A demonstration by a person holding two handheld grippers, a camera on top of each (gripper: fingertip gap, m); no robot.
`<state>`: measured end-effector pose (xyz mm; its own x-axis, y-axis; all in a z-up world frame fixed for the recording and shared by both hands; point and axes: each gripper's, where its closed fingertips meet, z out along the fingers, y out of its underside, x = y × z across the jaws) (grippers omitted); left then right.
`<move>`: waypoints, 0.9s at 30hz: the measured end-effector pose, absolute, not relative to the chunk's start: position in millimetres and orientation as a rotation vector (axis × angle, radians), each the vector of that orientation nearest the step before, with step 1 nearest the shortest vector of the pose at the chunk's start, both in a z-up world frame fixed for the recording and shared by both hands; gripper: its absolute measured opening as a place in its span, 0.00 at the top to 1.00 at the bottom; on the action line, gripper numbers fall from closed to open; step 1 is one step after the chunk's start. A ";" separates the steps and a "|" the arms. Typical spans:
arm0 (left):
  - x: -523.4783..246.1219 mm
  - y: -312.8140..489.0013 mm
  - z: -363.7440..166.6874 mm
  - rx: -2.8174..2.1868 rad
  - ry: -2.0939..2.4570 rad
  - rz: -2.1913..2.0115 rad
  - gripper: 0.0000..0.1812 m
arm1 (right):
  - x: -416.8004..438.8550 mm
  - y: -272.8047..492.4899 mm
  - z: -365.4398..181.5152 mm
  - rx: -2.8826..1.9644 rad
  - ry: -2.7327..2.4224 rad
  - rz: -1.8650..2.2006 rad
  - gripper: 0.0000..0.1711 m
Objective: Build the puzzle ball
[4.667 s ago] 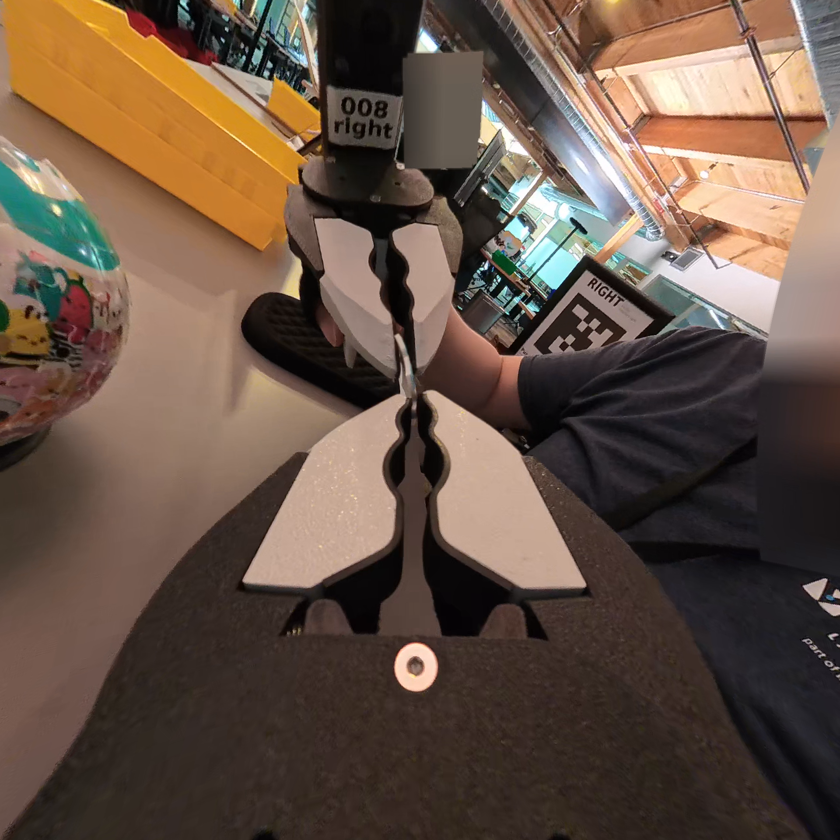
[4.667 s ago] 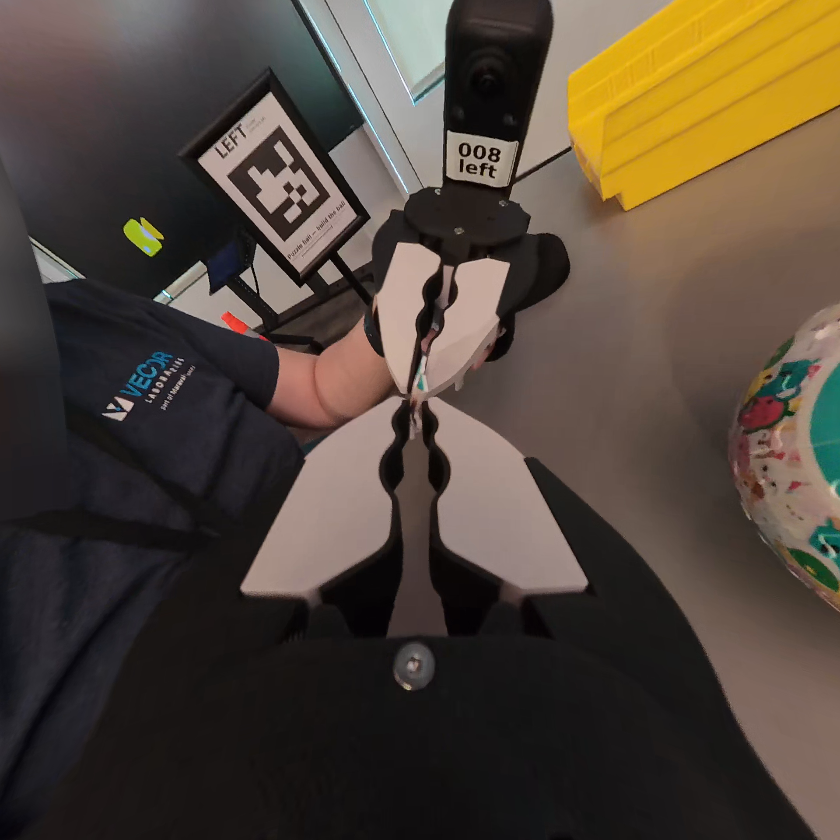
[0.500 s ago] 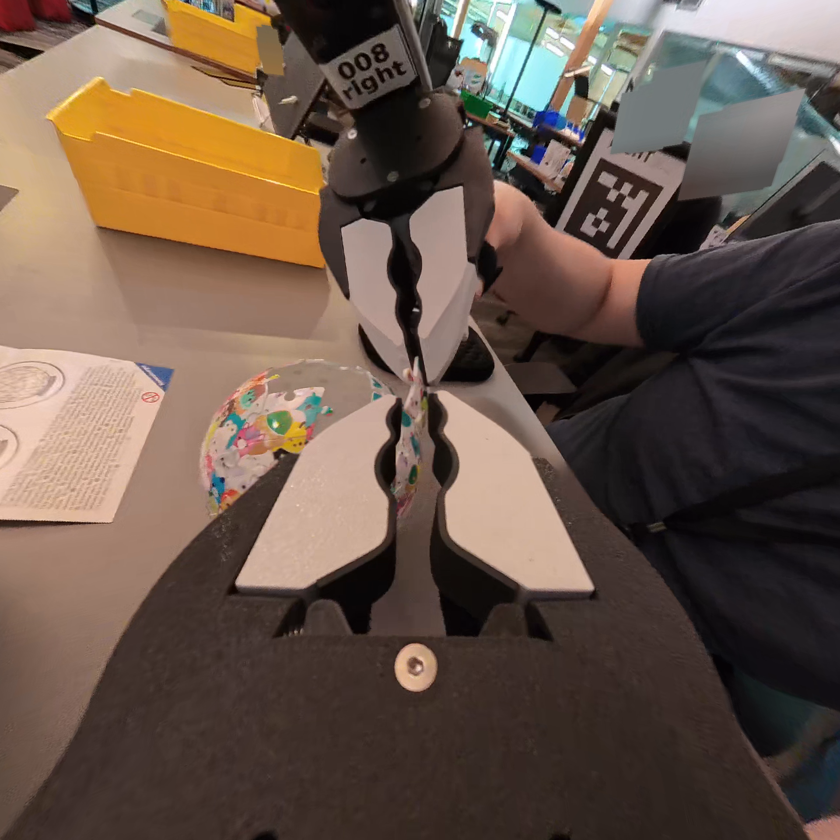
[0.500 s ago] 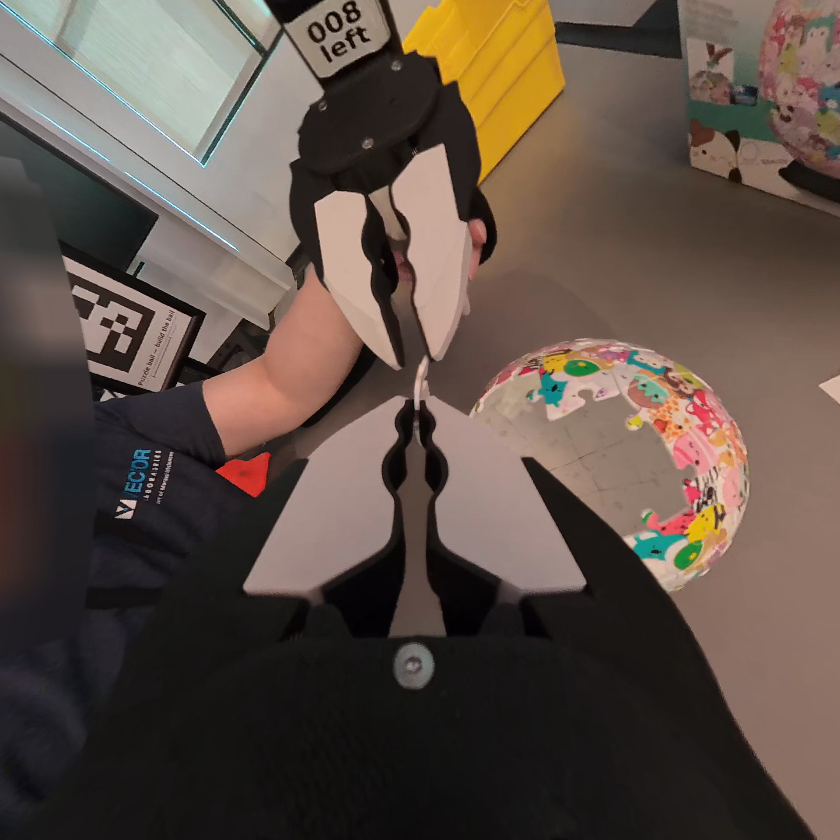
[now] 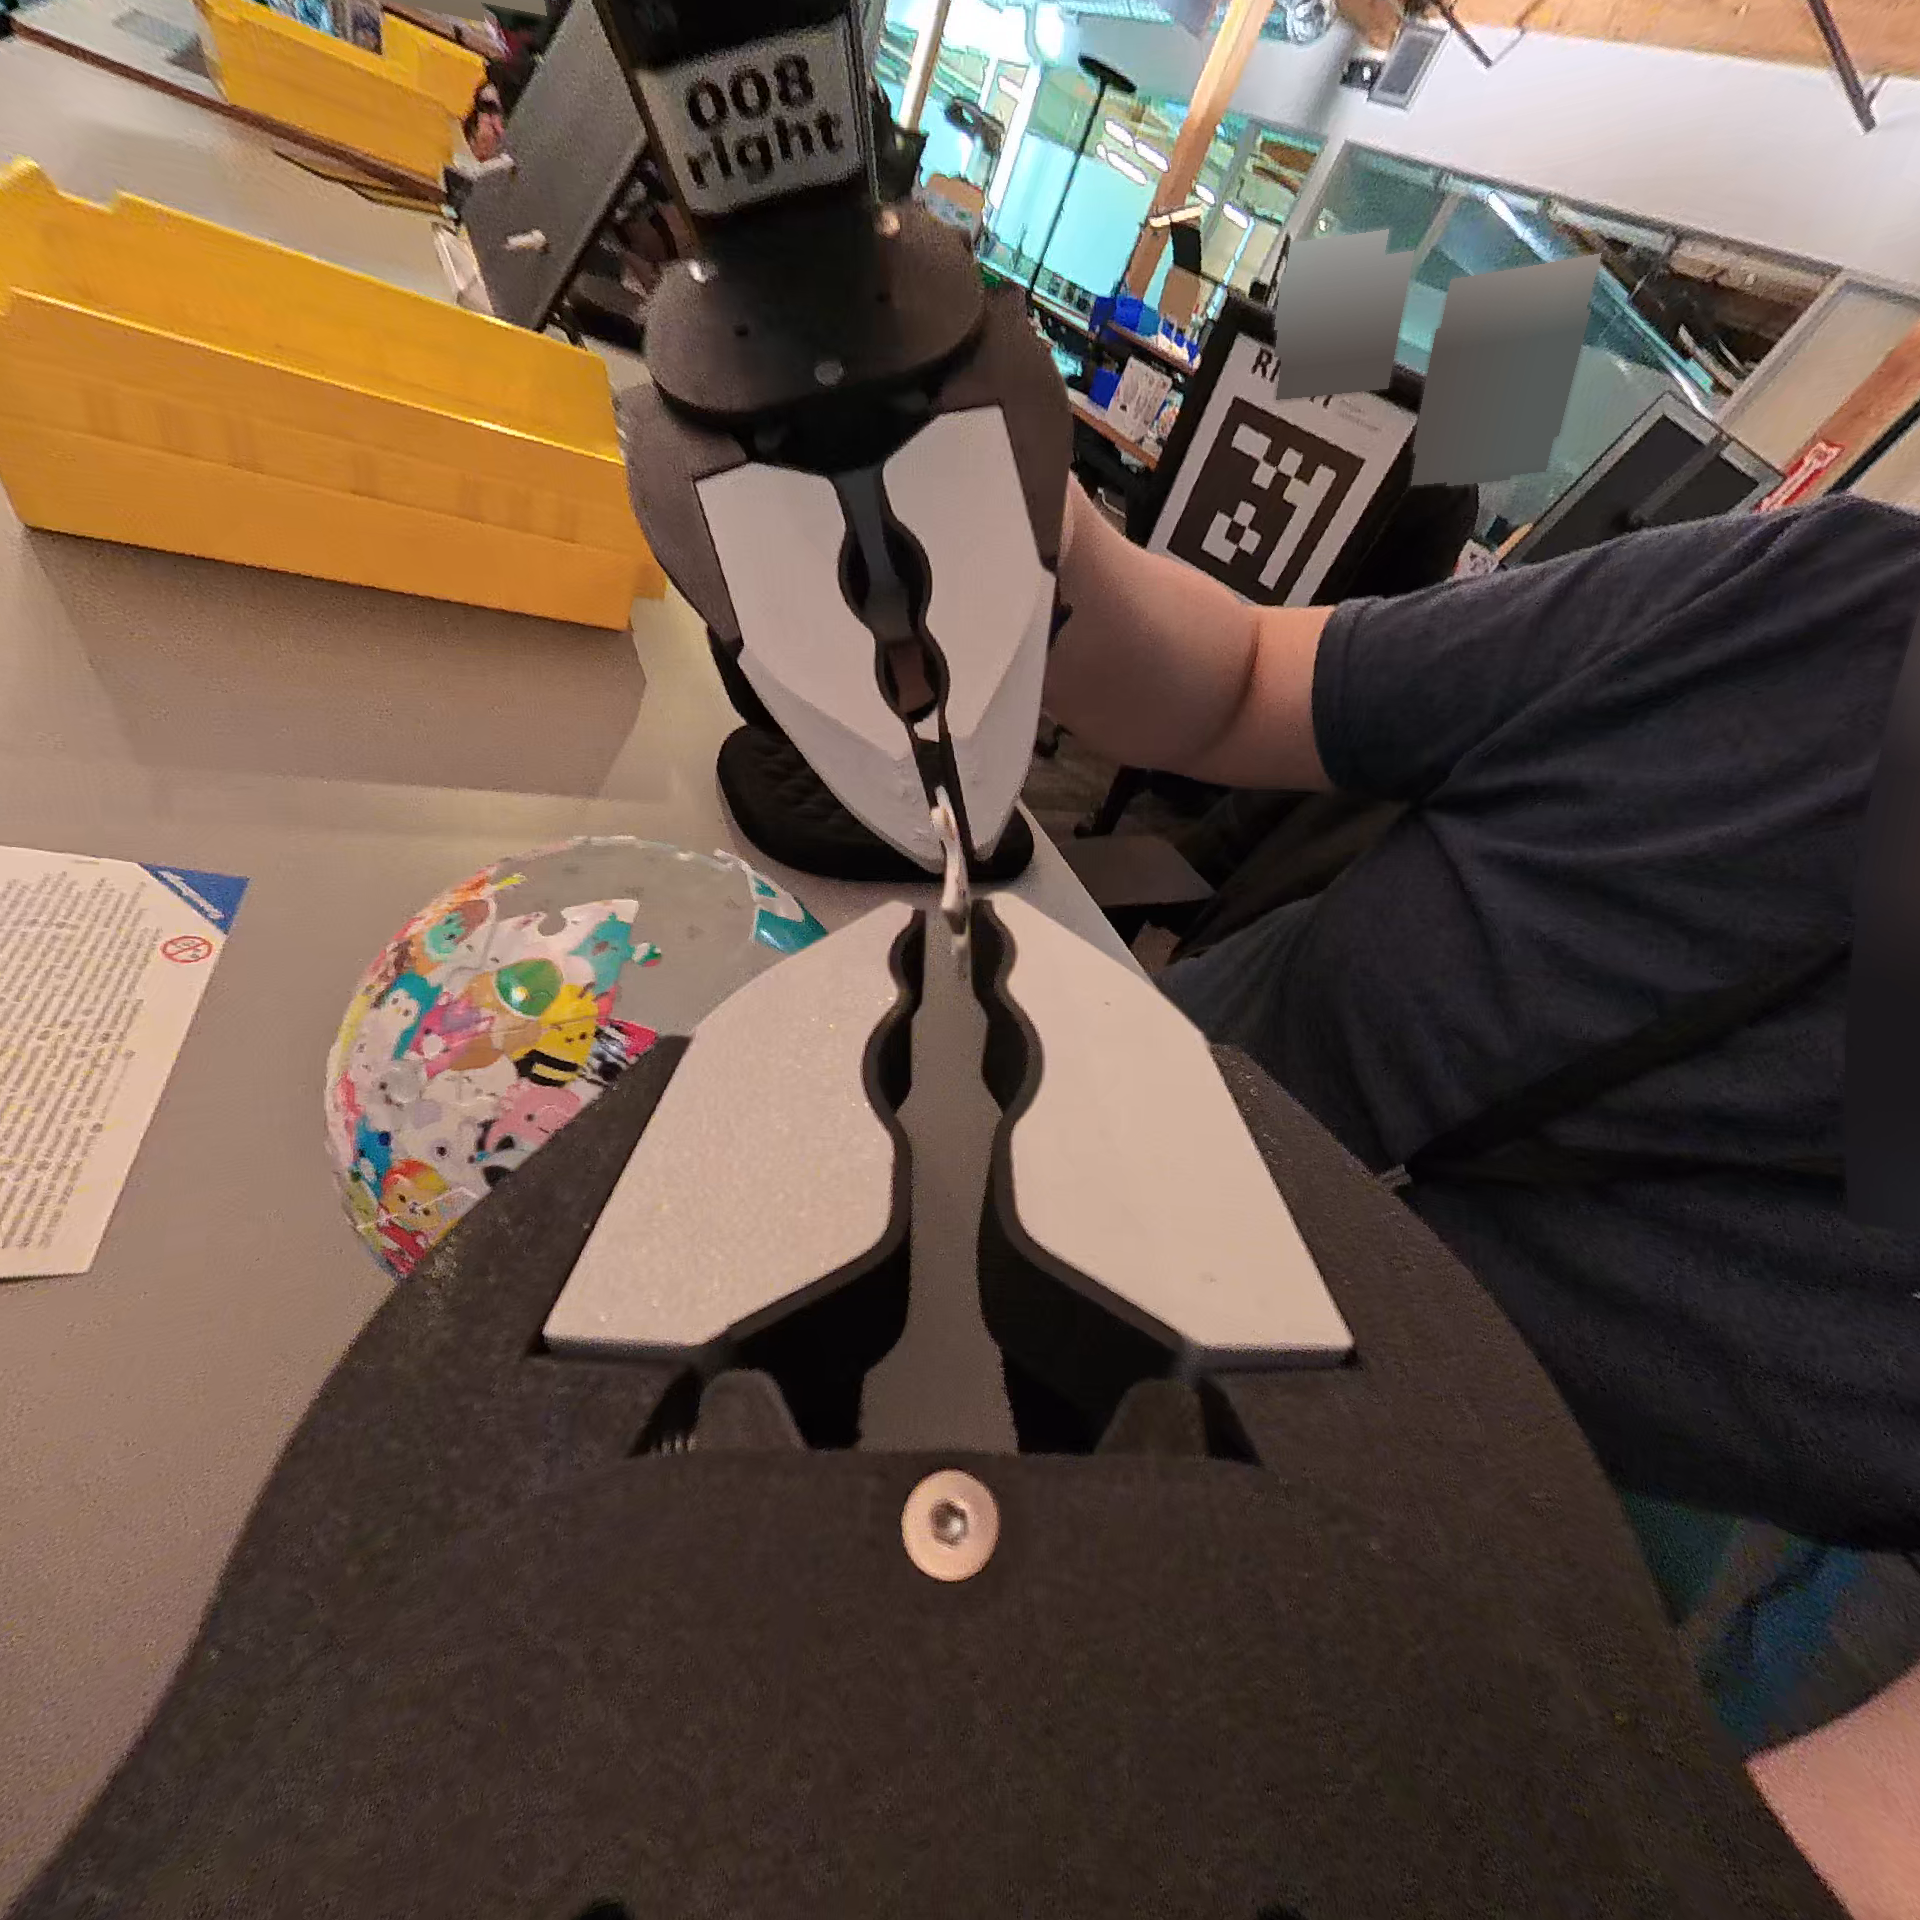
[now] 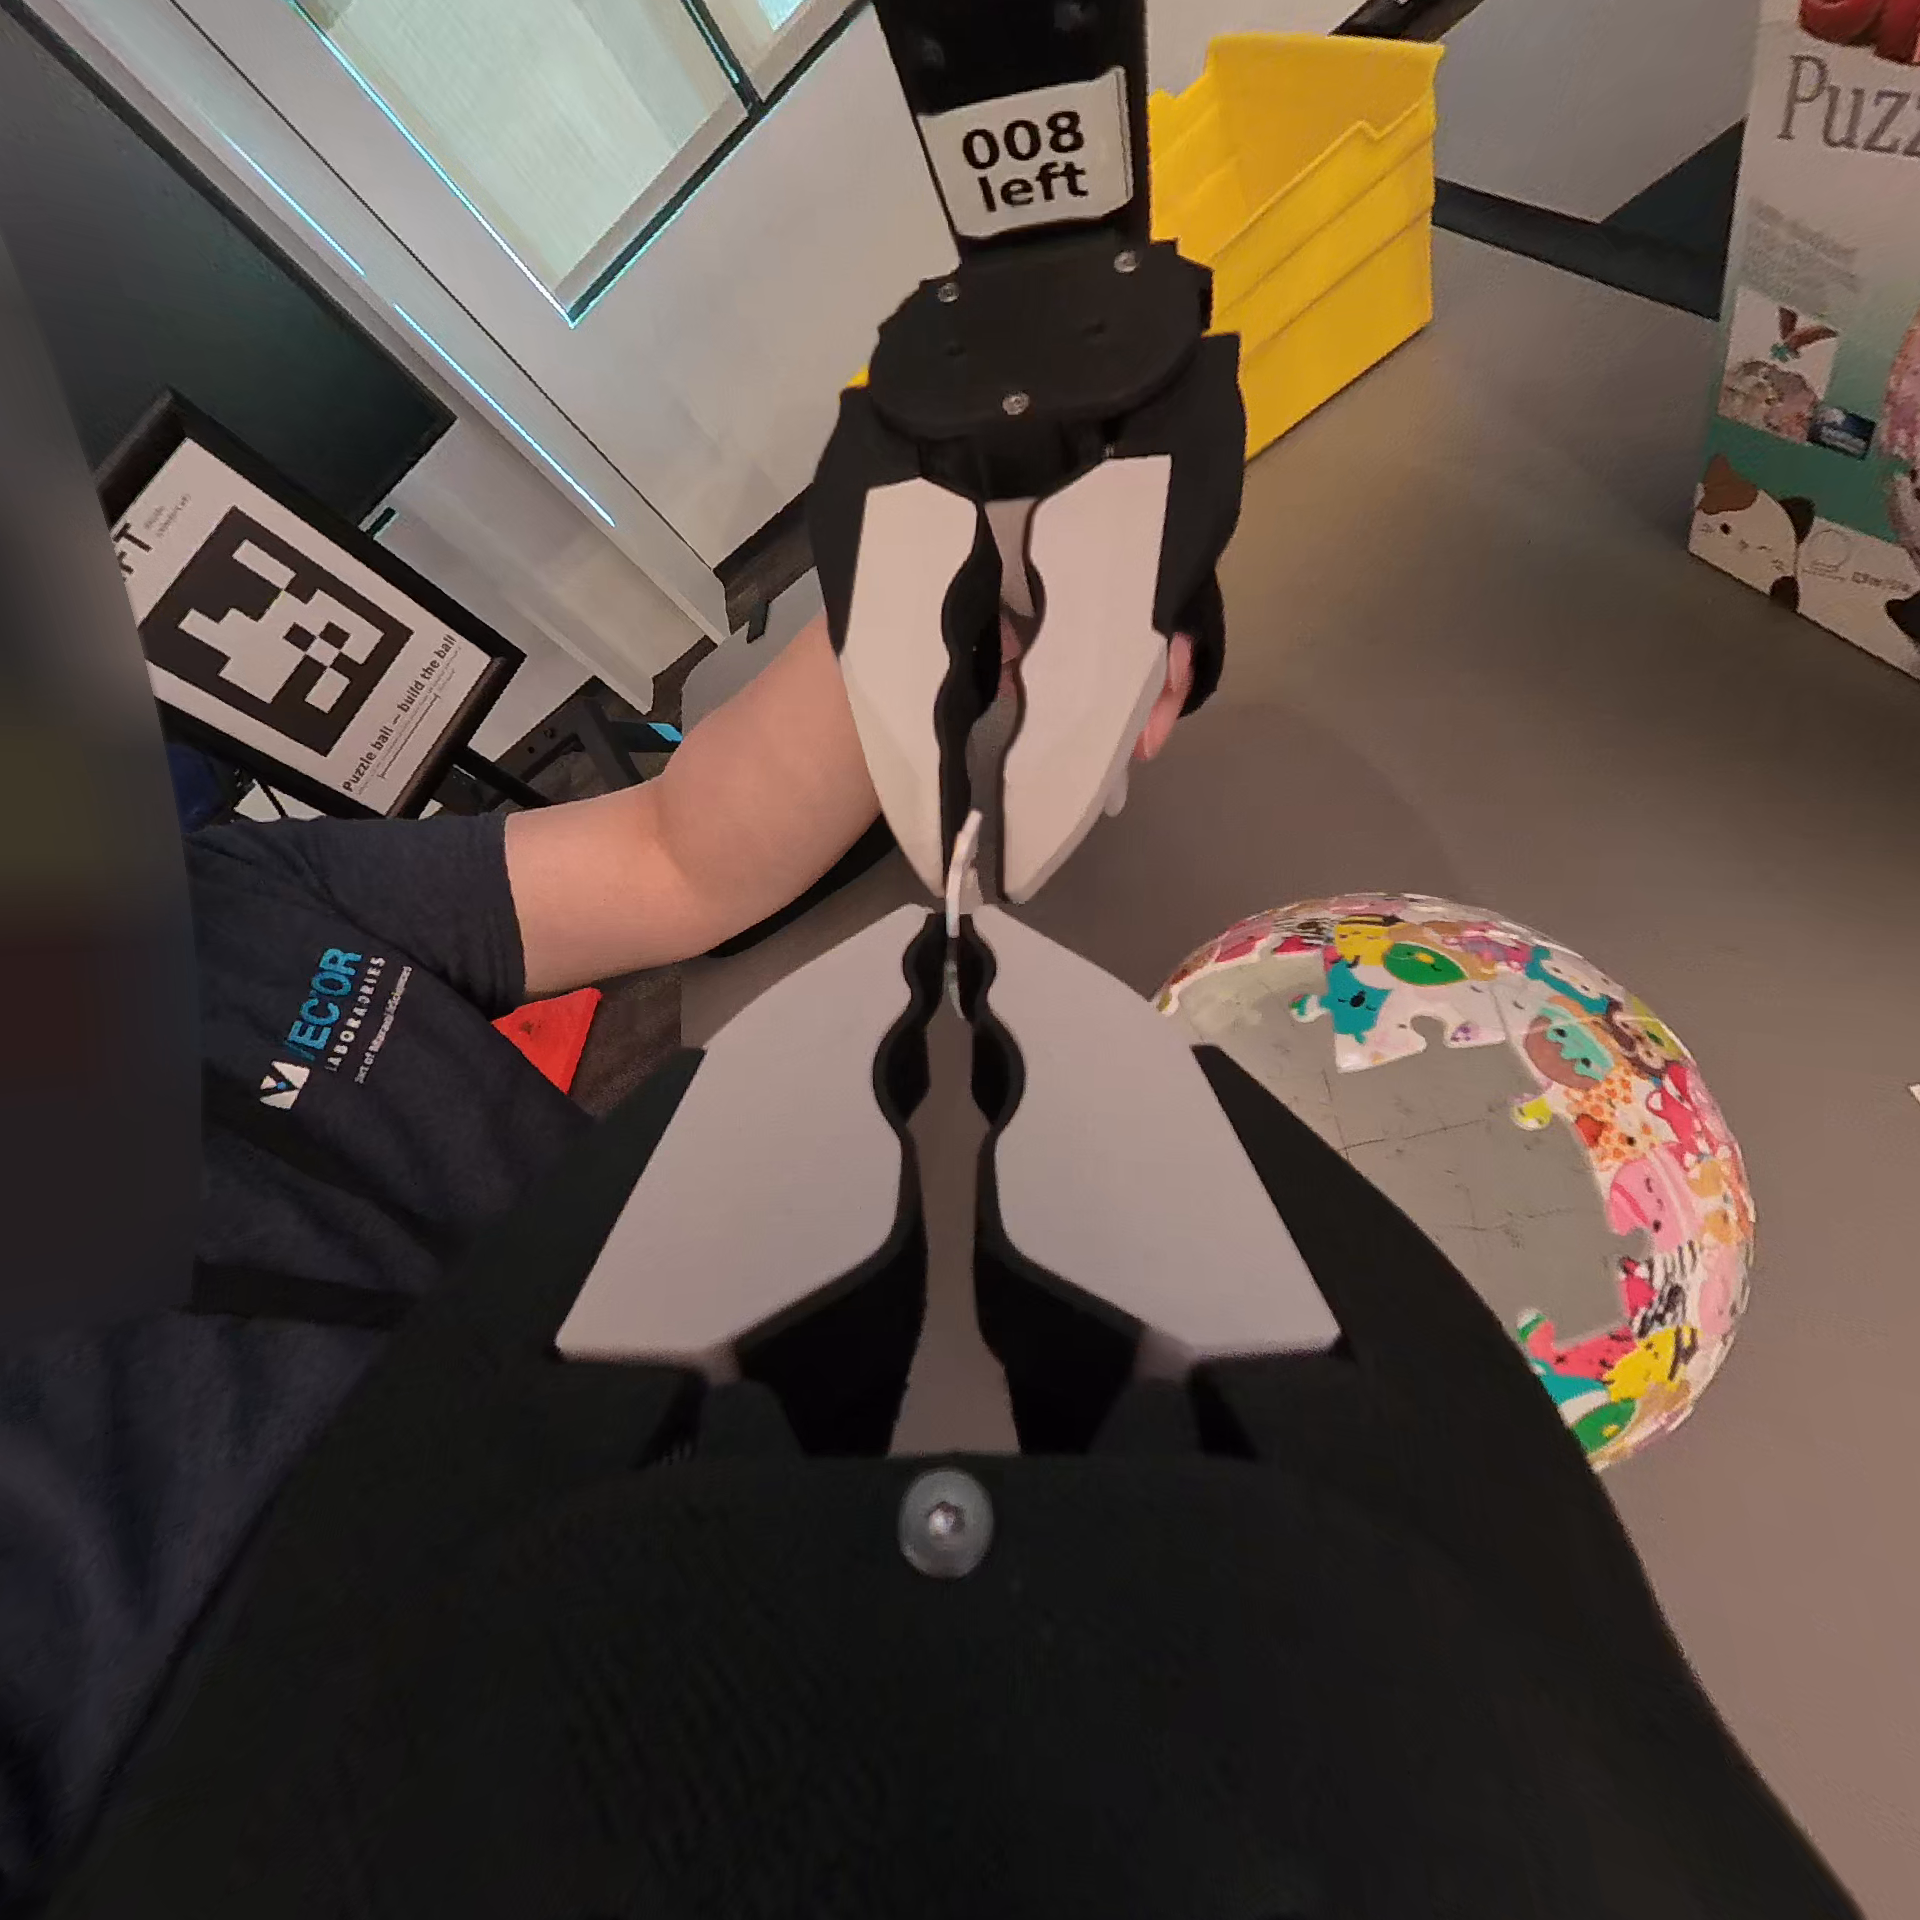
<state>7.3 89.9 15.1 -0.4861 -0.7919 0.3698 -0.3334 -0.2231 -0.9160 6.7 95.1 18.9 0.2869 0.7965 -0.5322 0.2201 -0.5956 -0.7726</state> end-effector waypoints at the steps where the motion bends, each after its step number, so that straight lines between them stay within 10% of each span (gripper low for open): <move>1: 7.4 88.3 14.4 -1.328 1.693 -1.755 0.97 | 6.5 94.3 18.5 -1.986 -0.923 1.300 0.98; 7: 6.5 83.5 18.9 -1.312 1.715 -1.757 0.99 | 11.5 94.5 34.8 -1.954 -1.009 1.269 0.87; 27: 9.9 85.2 -6.2 -1.409 1.802 -1.684 0.99 | 4.2 95.8 0.0 -2.368 -1.443 1.161 0.98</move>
